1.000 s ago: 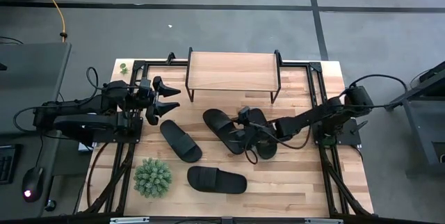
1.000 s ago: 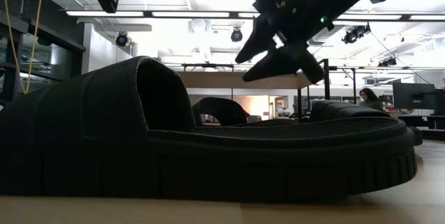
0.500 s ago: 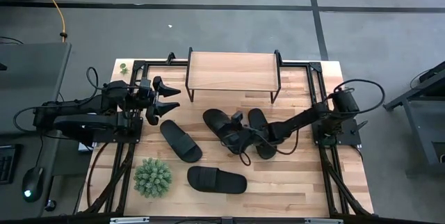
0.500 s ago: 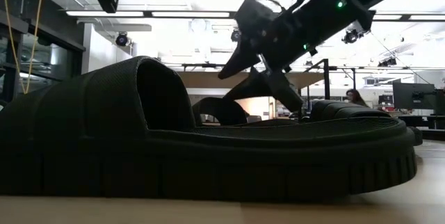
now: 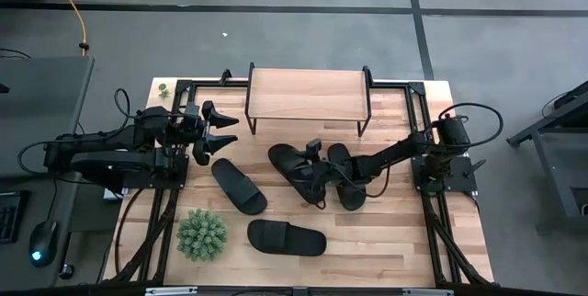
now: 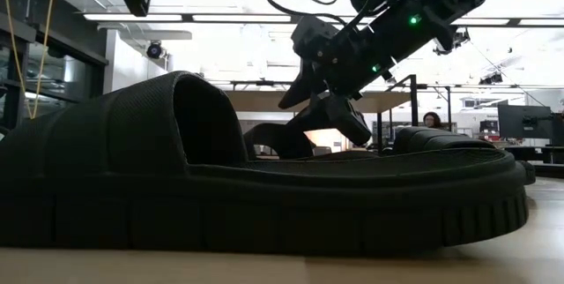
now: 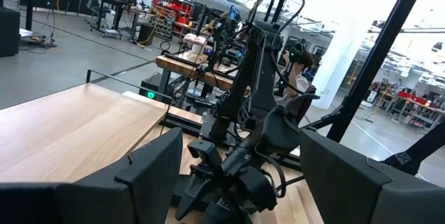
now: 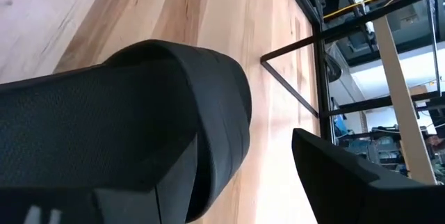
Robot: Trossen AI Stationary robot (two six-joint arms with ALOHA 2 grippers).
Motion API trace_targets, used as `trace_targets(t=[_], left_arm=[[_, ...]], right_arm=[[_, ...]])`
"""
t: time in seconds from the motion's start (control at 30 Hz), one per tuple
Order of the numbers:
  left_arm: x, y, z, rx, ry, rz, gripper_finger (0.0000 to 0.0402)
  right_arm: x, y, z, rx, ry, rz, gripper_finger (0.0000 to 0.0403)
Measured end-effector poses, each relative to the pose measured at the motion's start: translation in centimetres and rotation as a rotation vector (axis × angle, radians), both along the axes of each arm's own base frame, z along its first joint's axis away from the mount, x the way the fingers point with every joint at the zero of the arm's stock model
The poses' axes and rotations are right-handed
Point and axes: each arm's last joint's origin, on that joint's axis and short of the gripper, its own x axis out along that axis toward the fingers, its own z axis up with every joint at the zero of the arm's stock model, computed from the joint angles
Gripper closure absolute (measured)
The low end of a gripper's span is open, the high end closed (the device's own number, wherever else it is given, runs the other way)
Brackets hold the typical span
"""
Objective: Pick and place slides into the shelf
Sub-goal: Put the black slipper on the shelf
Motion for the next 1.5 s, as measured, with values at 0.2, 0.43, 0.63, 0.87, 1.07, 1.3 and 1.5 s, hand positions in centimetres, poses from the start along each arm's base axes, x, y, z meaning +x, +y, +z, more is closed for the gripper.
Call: trace_targets(t=[0.2,0.43,0.63,0.87,1.07,1.3,1.5], left_arm=[[0.0,0.0,0.0,0.0,0.0,0.0,0.013],[0.0,0.0,0.0,0.0,0.0,0.005,0.013],[0.0,0.1,0.0,-0.001,-0.001,0.019,0.013],[0.0,0.1,0.0,-0.001,-0.001,0.018,0.0131],[0.0,0.1,0.0,-0.001,-0.001,0.019,0.0131],[0.0,0.1,0.0,-0.001,0.0,0.019,0.0131],[0.0,0.1,0.0,-0.001,0.0,0.018,0.0131]], right_arm=[[0.0,-0.1,-0.2,-0.002,0.007,-0.004,0.0178],[0.6,-1.0,-1.9,-0.002,0.013,-0.032,0.0178],[1.1,-1.5,-2.6,0.008,-0.023,-0.049,0.0178],[1.1,-1.5,-2.6,0.017,-0.032,-0.059,0.0183],[1.1,-1.6,-2.6,0.045,-0.044,-0.074,0.0226],[1.1,-1.5,-2.7,0.048,-0.039,-0.07,0.0303],[1.1,-1.5,-2.8,0.08,-0.041,-0.062,0.0358]])
